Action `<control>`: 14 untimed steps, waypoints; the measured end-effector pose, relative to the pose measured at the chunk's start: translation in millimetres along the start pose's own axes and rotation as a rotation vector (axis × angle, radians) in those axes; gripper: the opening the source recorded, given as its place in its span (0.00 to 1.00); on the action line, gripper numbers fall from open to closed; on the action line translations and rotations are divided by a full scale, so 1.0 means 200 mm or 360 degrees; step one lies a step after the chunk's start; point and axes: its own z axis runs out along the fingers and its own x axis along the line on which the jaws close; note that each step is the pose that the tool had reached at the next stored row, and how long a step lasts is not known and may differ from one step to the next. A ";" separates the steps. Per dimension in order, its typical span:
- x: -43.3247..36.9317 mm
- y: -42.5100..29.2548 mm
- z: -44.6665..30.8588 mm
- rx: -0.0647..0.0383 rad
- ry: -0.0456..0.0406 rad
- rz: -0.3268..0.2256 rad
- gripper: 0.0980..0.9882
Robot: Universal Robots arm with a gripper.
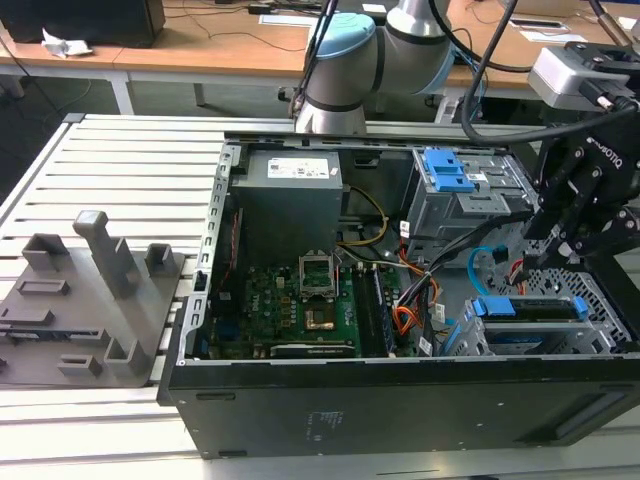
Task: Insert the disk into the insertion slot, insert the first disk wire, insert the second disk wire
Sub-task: 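Insert the first disk wire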
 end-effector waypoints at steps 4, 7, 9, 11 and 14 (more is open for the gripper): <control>-0.005 -0.001 0.026 0.0000 0.0000 0.0000 0.36; -0.008 -0.002 0.037 0.0000 0.0000 0.0000 0.36; -0.010 -0.002 0.041 0.0000 0.0000 0.0000 0.36; -0.028 -0.003 0.046 0.0000 0.0000 0.0000 0.36; -0.045 -0.021 0.051 0.0001 0.0025 0.0001 0.36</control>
